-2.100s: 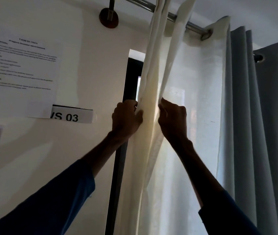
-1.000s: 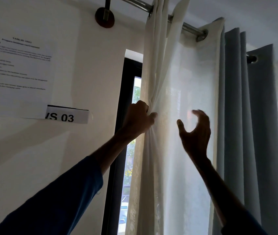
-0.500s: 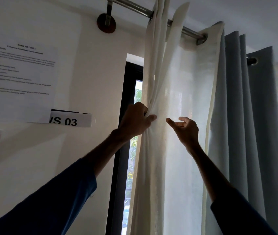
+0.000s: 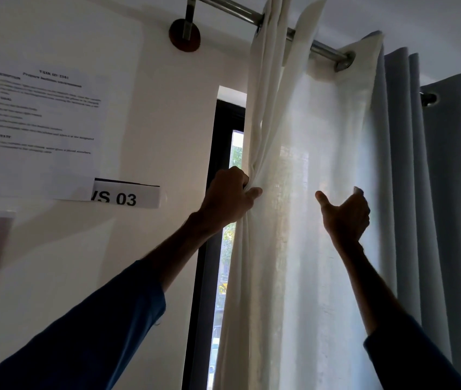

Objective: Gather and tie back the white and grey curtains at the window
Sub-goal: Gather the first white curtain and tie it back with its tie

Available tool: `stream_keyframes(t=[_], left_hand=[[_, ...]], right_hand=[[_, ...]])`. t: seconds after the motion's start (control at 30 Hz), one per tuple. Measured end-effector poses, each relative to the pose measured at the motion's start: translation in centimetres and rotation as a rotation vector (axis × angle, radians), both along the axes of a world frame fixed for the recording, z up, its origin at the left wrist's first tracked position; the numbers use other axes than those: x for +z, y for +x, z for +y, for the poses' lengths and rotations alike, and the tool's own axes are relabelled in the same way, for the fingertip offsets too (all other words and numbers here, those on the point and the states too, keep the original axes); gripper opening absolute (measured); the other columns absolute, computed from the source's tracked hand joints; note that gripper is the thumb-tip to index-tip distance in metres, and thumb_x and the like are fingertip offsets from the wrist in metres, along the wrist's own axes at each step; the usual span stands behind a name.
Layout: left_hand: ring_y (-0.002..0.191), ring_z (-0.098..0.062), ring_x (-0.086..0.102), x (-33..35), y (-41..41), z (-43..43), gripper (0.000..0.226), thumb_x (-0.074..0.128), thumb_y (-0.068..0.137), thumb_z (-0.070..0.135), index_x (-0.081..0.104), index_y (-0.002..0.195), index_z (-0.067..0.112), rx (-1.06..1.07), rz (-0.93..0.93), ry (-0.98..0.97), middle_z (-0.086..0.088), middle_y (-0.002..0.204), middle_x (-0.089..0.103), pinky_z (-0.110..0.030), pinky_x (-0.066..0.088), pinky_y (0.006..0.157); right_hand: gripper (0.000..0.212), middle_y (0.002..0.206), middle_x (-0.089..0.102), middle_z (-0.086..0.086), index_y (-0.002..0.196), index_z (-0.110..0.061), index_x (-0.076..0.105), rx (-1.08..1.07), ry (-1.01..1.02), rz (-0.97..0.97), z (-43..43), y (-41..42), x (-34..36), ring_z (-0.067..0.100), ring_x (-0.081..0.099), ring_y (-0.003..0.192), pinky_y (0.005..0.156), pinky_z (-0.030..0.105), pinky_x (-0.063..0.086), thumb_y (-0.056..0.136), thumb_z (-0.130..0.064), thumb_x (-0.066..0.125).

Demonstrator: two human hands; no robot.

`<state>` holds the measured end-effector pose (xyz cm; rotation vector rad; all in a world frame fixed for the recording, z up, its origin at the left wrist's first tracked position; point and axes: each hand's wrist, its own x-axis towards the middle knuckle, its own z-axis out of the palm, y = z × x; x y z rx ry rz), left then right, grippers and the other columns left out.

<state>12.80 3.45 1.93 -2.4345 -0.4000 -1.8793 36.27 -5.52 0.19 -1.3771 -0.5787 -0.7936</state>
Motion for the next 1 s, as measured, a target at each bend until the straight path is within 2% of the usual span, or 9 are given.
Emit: stream_keyframes(t=[0.07,0.17,0.4,0.47,0.6,0.73,0.8,0.9,1.0], left_hand=[[0.041,-0.011,0.034,-0.1,0.1,0.0,0.056,0.074,0.086,0.032,0.036,0.052,0.010,0.013,-0.003,-0.004,-0.001,0.046,0.037,-0.025,0.037,0.050],[0.043,-0.009,0.034,-0.5,0.3,-0.2,0.057,0.072,0.088,0.029,0.031,0.052,0.014,0.043,-0.010,0.008,0.002,0.047,0.036,-0.023,0.035,0.050],[0.067,-0.028,0.058,-1.1,0.3,-0.4,0.039,0.064,0.090,0.023,0.039,0.062,0.015,0.145,0.013,-0.007,-0.001,0.061,0.048,-0.032,0.042,0.056],[0.081,-0.032,0.064,-1.3,-0.7,-0.2,0.017,0.061,0.091,0.020,0.057,0.080,0.007,0.181,-0.001,-0.006,-0.012,0.084,0.064,-0.036,0.048,0.064],[0.080,-0.018,0.063,-1.9,-2.5,1.0,0.025,0.060,0.096,0.030,0.064,0.102,0.005,0.192,-0.033,0.037,-0.005,0.094,0.066,-0.021,0.040,0.063],[0.066,-0.015,0.054,-1.8,-2.0,0.5,0.024,0.058,0.097,0.032,0.054,0.082,0.014,0.210,0.030,0.025,0.005,0.075,0.053,-0.029,0.043,0.060],[0.058,-0.012,0.049,-1.7,-1.5,0.2,0.034,0.055,0.098,0.030,0.042,0.069,0.017,0.175,0.025,-0.007,0.006,0.066,0.046,-0.026,0.039,0.055],[0.049,-0.009,0.038,-1.8,-0.7,-0.1,0.041,0.053,0.098,0.021,0.039,0.061,0.010,0.084,0.028,-0.066,0.002,0.056,0.038,-0.028,0.030,0.050],[0.046,-0.010,0.037,-1.8,0.2,-0.3,0.048,0.051,0.101,0.023,0.038,0.057,0.008,0.001,0.022,-0.127,-0.001,0.052,0.036,-0.027,0.031,0.054]], right_hand=[[0.048,0.111,0.069,0.020,0.118,0.001,0.060,-0.108,0.053,-0.143,0.0,-0.2,0.0,0.037,0.064,0.102,0.090,0.044,0.051,0.090,-0.037,0.067],[0.022,0.072,0.067,0.017,0.078,-0.003,0.060,-0.163,0.022,-0.304,0.2,-2.0,0.0,0.030,0.053,0.058,0.064,0.032,0.043,0.094,-0.015,0.053],[0.016,0.060,0.065,0.005,0.072,-0.010,0.067,0.152,-0.111,-0.591,2.6,-11.9,1.9,0.026,0.061,0.055,0.054,0.034,0.051,0.072,-0.002,0.053],[0.003,0.045,0.042,-0.003,0.062,-0.011,0.050,0.190,-0.126,-0.683,3.0,-15.3,1.8,0.027,0.041,0.046,0.046,0.035,0.041,0.063,-0.008,0.050],[0.012,0.046,0.025,-0.008,0.063,-0.015,0.043,0.194,-0.068,-0.723,3.1,-16.0,0.5,0.024,0.028,0.048,0.046,0.034,0.029,0.069,-0.005,0.047],[0.022,0.071,0.073,0.011,0.097,-0.008,0.076,0.161,-0.088,-0.608,4.0,-13.8,-2.1,0.013,0.055,0.051,0.056,0.012,0.035,0.089,0.001,0.058],[0.016,0.079,0.076,0.010,0.099,-0.011,0.078,0.201,-0.070,-0.581,3.8,-13.2,-3.3,0.004,0.052,0.053,0.057,0.002,0.036,0.093,-0.010,0.063],[0.014,0.070,0.074,0.003,0.088,-0.014,0.076,0.251,-0.053,-0.591,3.2,-12.9,-4.8,0.012,0.063,0.054,0.057,0.027,0.050,0.094,-0.016,0.064],[0.018,0.088,0.079,-0.001,0.103,-0.016,0.079,0.331,-0.019,-0.628,2.6,-13.1,-6.3,0.006,0.073,0.072,0.066,0.021,0.058,0.092,-0.009,0.067]])
